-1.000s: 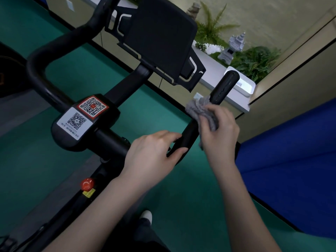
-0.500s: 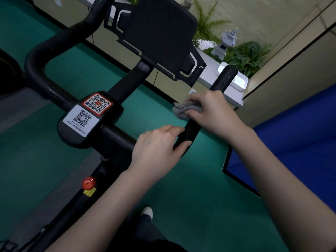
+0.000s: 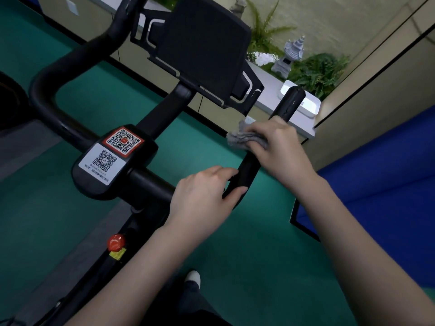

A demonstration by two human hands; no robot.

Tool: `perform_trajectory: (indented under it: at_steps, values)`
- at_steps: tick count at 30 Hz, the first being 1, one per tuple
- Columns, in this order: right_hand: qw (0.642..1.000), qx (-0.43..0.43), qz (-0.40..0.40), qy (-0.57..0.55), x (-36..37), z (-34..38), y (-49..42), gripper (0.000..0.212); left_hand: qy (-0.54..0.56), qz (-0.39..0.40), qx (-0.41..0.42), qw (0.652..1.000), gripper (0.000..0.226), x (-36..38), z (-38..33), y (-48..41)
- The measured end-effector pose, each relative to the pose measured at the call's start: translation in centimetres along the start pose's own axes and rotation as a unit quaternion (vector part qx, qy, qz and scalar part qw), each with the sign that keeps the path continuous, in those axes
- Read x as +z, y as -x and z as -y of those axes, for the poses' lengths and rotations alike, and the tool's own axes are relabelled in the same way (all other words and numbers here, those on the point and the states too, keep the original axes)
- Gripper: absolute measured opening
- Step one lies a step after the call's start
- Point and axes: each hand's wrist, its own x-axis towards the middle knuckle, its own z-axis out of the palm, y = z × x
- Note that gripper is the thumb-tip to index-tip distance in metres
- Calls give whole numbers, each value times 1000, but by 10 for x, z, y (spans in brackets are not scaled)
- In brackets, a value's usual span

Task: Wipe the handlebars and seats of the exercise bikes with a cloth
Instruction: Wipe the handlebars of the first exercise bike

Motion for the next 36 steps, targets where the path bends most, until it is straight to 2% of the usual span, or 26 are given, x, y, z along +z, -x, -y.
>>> perform_trajectory:
  at_steps: [3,5,10,13,16,21,27,32,36]
  values:
    - [987,44,-144,-54,9,-5,14,16,29,-9,-8,999,38,-1,-3,-3]
    - [971,52,-210,-97,21,0,27,15,41,-16,-7,999,39,0,-5,-9]
    - [941,54,-300,-145,39,-7,39,17,86,-23,-19,996,42,9,-13,-28]
    - [916,107,-352,-161,43,-12,30,19,113,-24,-28,993,42,15,-18,-36]
    - [884,148,-380,-229,52,-5,37,20,128,-29,-26,991,39,18,-22,-41]
    - [795,265,-414,-355,64,18,54,33,125,-30,-27,991,38,20,-23,-41]
    - [683,357,-461,-440,65,20,35,19,110,-43,-31,993,37,22,-24,-42]
    - [558,429,-440,-557,81,37,53,14,113,-47,-35,992,37,22,-25,-41]
    - [501,468,-411,-600,73,24,39,10,123,-42,-40,991,38,22,-25,-41]
